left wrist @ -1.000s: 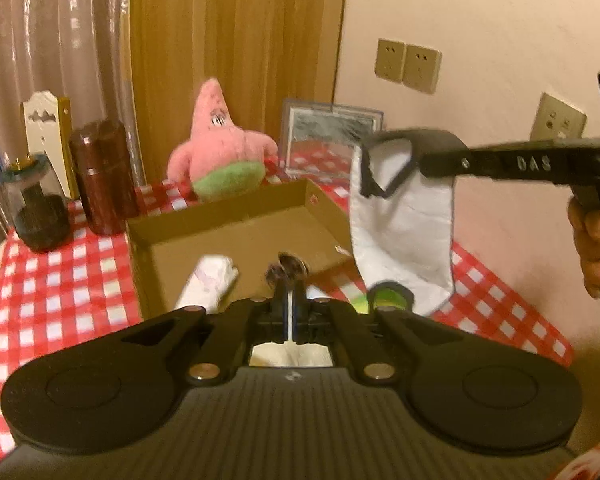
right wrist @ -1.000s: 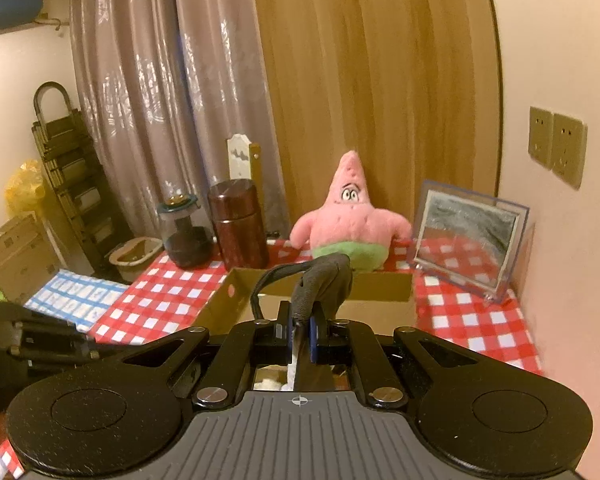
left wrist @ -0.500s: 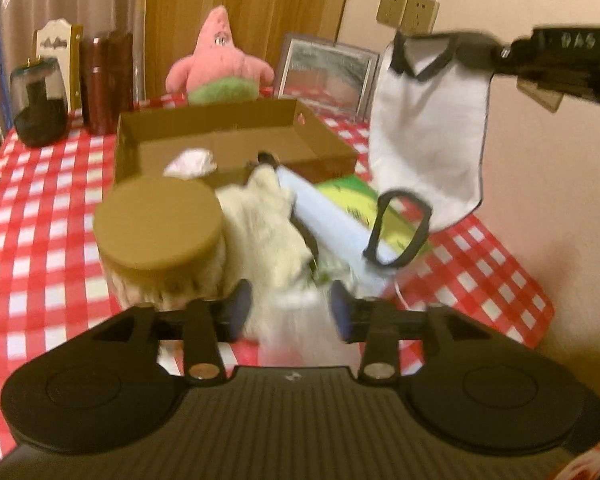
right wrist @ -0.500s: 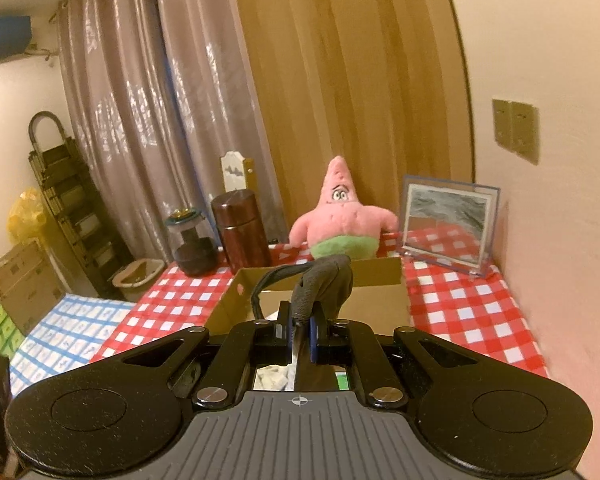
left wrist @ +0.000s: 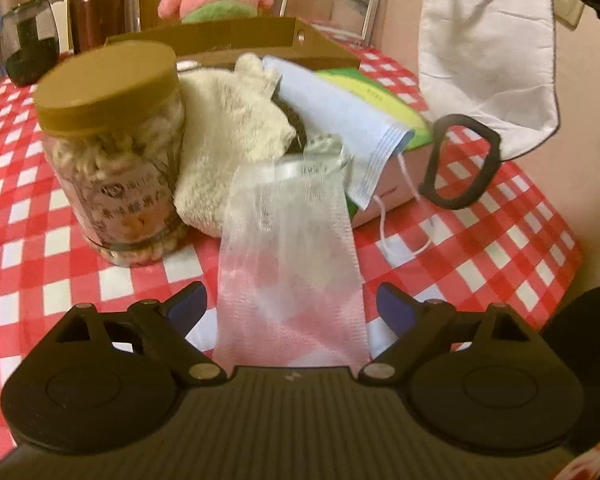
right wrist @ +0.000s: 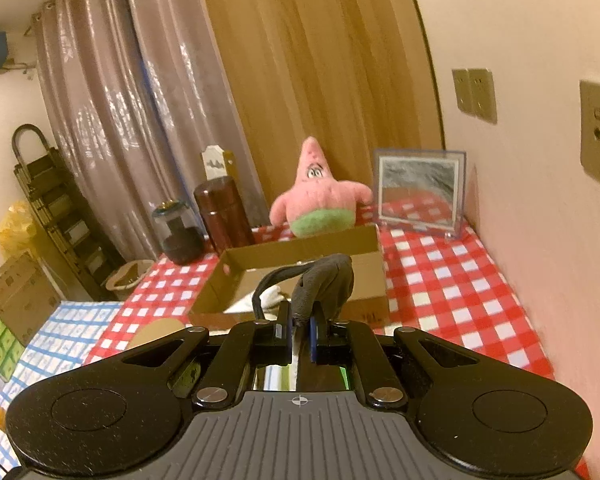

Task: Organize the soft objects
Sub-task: 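Lift and carry the mesh bag and the mask over the cardboard box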

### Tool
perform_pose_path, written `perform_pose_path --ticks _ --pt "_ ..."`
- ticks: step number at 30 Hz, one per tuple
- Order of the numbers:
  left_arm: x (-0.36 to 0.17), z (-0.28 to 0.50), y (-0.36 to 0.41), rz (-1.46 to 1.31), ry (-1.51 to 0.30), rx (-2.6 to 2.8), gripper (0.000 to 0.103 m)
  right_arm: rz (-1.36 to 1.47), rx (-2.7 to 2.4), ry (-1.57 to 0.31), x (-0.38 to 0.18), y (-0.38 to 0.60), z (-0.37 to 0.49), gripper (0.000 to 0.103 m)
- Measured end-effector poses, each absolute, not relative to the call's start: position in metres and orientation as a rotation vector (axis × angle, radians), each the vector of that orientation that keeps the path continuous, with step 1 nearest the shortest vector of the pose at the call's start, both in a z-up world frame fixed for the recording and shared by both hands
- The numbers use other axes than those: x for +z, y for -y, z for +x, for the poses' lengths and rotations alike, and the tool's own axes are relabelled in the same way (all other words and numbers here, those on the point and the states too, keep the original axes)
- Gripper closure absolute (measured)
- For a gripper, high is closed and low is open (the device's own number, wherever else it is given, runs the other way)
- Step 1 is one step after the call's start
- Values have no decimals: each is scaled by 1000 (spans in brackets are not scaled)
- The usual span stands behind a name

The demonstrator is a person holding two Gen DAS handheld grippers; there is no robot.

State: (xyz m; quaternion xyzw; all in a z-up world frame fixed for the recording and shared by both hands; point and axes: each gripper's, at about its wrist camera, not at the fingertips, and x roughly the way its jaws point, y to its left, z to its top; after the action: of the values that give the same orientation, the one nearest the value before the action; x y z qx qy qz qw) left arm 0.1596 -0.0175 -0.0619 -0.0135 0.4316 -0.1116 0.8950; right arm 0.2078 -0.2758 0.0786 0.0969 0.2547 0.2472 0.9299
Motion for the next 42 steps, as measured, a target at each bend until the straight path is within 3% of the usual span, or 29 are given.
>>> perform_pose_path --ticks 2,4,6,9,14,28,42 --pt "-69 163 19 -29 -908 -232 13 202 502 -532 73 276 209 95" --pt "-76 168 20 -34 -921 -234 22 204 501 -542 68 276 210 95" --pt "-81 171 19 -31 -928 -227 49 205 499 -551 64 276 211 95" --pt "-85 172 17 -33 -938 -221 78 208 494 -556 61 276 212 95" --pt "-83 170 14 -38 -943 -217 96 204 490 -552 63 277 209 95" --pt "15 149 -5 -67 -766 -224 98 179 521 -469 100 273 211 95" --pt "85 251 -44 -56 -673 -234 98 131 551 -362 114 244 303 95"
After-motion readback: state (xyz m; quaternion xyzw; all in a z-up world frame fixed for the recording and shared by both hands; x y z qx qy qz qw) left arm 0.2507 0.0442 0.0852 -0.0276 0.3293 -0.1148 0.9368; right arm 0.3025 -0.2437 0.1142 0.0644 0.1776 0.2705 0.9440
